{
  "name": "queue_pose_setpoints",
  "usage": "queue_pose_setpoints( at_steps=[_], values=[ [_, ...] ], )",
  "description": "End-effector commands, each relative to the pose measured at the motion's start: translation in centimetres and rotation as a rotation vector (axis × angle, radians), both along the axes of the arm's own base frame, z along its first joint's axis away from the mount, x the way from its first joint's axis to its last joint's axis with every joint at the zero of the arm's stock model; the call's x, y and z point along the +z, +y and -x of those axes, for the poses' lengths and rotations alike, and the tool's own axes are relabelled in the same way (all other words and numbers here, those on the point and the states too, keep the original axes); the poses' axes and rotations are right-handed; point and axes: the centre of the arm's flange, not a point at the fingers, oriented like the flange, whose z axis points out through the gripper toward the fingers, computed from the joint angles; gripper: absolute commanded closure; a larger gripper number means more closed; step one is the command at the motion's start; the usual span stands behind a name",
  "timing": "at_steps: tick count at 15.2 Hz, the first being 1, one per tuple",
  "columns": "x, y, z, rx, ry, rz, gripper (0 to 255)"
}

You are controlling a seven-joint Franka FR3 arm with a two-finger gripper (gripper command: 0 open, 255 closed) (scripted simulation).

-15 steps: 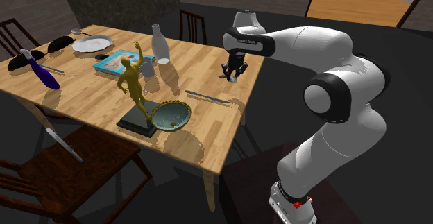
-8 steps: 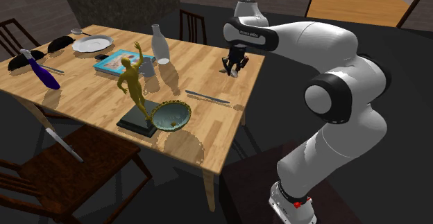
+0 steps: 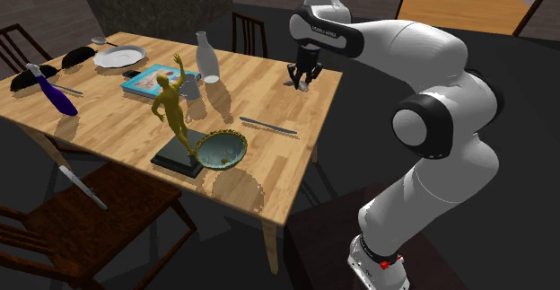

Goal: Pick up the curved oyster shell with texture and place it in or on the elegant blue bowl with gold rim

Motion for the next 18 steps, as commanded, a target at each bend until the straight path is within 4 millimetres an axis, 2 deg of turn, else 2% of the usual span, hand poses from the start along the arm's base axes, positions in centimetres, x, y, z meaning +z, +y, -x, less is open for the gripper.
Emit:
queue_pose_setpoints(
  at_steps=[1,18],
  values=[
    [0.3,1.2,0.6,0.000,0.000,0.000,255],
    [-0.1,21.6,9.9,0.000,0.000,0.000,255]
  ],
)
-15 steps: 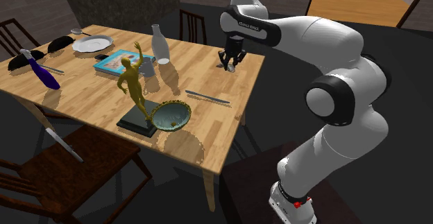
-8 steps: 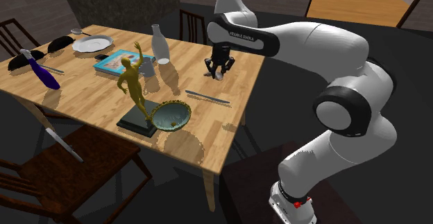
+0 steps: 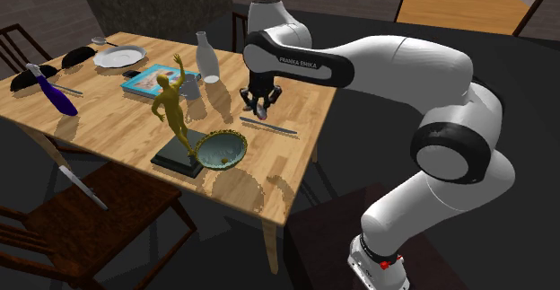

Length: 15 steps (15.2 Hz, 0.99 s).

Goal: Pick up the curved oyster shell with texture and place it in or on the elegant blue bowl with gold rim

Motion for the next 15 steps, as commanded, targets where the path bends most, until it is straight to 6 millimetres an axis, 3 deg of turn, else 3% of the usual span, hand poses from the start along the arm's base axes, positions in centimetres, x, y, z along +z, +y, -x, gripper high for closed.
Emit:
queue_pose_setpoints(
  at_steps=[1,10,15],
  values=[
    [-0.1,2.6,1.1,-0.002,0.000,0.000,255],
    [-0.3,13.9,6.3,-0.002,0.000,0.000,255],
    [-2.9,13.9,6.3,-0.002,0.000,0.000,255]
  ],
)
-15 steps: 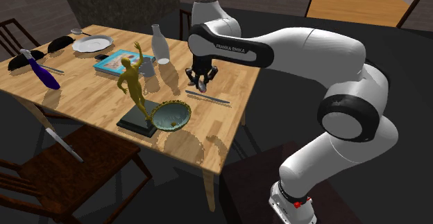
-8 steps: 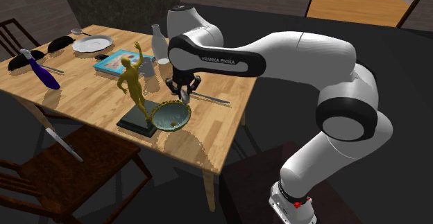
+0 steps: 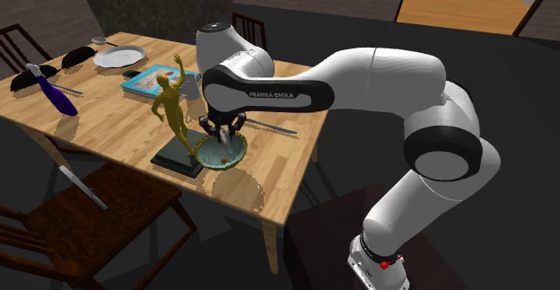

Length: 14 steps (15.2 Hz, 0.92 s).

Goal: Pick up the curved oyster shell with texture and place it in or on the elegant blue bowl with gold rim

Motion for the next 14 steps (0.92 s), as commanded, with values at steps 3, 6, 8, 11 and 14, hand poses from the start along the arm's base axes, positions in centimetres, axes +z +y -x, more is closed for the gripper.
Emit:
queue_pose_setpoints(
  at_steps=[3,6,8,11,14],
  values=[
    [-2.1,0.0,0.0,0.000,0.000,0.000,255],
    [-3.7,0.0,0.0,0.000,0.000,0.000,255],
    [-4.3,0.0,0.0,0.000,0.000,0.000,255],
    [-4.3,0.0,0.0,0.000,0.000,0.000,255],
    [-4.3,0.0,0.0,0.000,0.000,0.000,255]
  ],
)
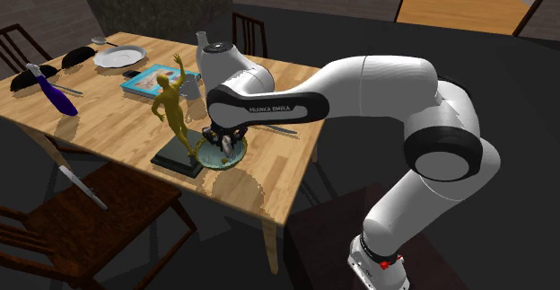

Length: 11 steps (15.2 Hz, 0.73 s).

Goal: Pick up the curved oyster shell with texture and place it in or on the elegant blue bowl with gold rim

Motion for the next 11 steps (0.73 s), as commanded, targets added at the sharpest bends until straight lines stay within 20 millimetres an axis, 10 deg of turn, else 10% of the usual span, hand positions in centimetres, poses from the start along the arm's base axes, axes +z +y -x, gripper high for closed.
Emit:
queue_pose_setpoints(
  at_steps=[1,2,7,11],
  values=[
    [0.0,0.0,0.0,0.000,0.000,0.000,255],
    [0.0,0.0,0.0,0.000,0.000,0.000,0],
    [0.0,0.0,0.0,0.000,0.000,0.000,0],
    [5.0,-0.5,0.3,0.000,0.000,0.000,0]
  ],
)
